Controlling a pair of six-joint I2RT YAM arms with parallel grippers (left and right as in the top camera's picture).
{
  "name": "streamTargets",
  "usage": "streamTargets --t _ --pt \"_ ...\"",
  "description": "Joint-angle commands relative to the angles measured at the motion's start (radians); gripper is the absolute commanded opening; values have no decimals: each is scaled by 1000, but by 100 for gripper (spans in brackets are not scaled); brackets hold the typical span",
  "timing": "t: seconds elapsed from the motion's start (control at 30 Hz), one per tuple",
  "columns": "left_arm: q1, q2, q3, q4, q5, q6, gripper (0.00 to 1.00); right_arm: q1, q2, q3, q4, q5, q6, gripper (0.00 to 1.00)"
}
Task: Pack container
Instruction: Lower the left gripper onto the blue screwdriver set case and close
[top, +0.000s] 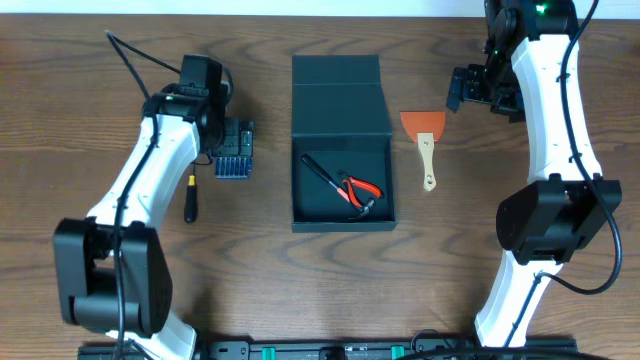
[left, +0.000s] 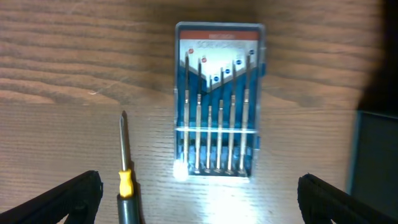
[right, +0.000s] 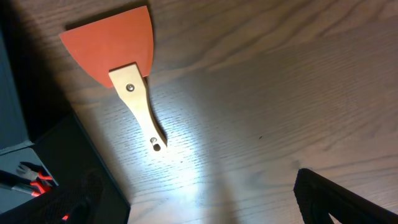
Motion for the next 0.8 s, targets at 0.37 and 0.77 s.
streamTargets --t 0.37,0.77 --pt "0 64 18 82 161 10 98 0 -5 16 0 0 -8 99" --pt "-15 106 18 92 118 9 98 0 -5 16 0 0 -7 99"
